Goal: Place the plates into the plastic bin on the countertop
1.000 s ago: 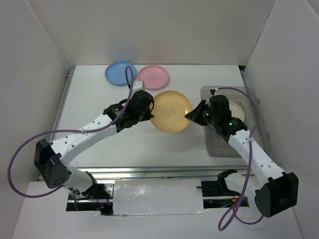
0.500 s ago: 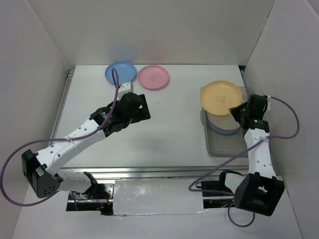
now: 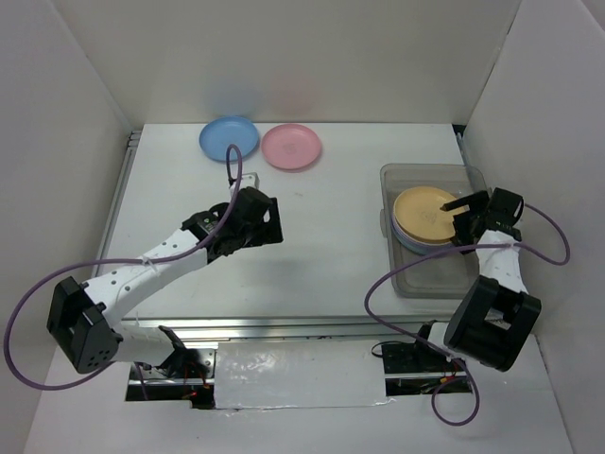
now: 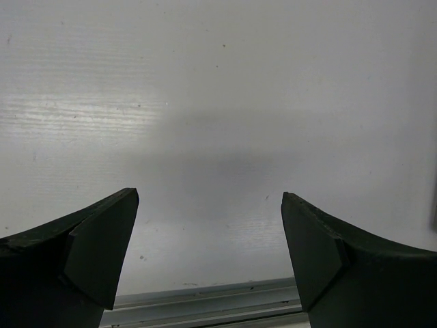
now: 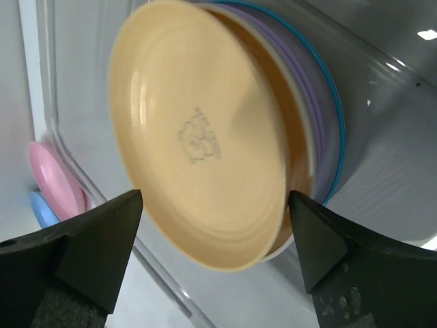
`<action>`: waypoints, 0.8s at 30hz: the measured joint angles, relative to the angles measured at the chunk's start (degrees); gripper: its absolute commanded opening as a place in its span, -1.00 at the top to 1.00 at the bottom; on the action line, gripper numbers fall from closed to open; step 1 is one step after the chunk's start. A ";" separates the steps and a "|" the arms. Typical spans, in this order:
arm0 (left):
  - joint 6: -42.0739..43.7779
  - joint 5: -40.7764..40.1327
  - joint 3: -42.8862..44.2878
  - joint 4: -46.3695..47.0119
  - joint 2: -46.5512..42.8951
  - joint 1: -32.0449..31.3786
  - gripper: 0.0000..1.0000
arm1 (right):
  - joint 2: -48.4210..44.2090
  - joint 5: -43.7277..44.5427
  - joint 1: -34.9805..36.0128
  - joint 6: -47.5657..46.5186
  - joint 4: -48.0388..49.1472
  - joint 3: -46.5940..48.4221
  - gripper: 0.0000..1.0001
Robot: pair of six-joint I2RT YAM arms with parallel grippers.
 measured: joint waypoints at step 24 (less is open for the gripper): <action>-5.57 18.47 4.44 21.09 18.93 32.37 -0.99 | -30.75 -12.44 6.58 -1.29 -1.57 -7.28 -1.00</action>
